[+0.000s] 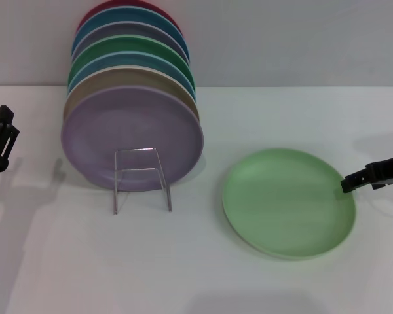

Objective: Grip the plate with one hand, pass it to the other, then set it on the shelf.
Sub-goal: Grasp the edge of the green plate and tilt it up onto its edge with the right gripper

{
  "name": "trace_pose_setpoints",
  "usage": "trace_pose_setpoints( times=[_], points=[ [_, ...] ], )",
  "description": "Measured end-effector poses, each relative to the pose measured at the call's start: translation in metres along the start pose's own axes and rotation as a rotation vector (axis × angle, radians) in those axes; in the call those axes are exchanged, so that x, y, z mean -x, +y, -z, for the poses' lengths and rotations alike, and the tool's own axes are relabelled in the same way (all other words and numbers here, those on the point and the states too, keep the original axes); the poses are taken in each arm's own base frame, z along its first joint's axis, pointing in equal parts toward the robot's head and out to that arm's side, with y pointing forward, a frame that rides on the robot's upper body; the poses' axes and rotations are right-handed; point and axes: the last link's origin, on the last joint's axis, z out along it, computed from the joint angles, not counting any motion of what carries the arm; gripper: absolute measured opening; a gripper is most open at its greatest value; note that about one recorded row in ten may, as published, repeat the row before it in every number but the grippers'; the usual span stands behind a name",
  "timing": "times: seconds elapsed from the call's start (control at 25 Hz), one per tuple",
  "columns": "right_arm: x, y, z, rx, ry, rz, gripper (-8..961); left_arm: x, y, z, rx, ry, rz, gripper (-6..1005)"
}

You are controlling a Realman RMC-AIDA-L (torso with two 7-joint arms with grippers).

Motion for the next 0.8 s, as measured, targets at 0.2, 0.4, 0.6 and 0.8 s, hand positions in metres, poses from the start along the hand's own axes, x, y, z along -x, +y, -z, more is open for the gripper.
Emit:
trace_pose_setpoints(
  times=[0.2,0.4,0.6,0.8],
  points=[
    [-0.003,-0.003,-0.01,0.001,0.008,-0.004,574,0.0,0.0,0.0,-0.001,0.0,0.001,809],
    [-0.003,-0.002,-0.018,0.006,0.014,0.001,568,0.0,0.0,0.0,0.0,0.0,0.001,809],
    [-0.002,0.001,-0.022,0.012,0.017,0.007,563,0.0,-0.001,0.001,-0.001,-0.002,-0.004,809],
    [-0.003,0.002,-0.025,0.017,0.028,-0.002,557,0.0,-0.003,0.001,-0.002,-0.003,-0.013,810]
  ],
)
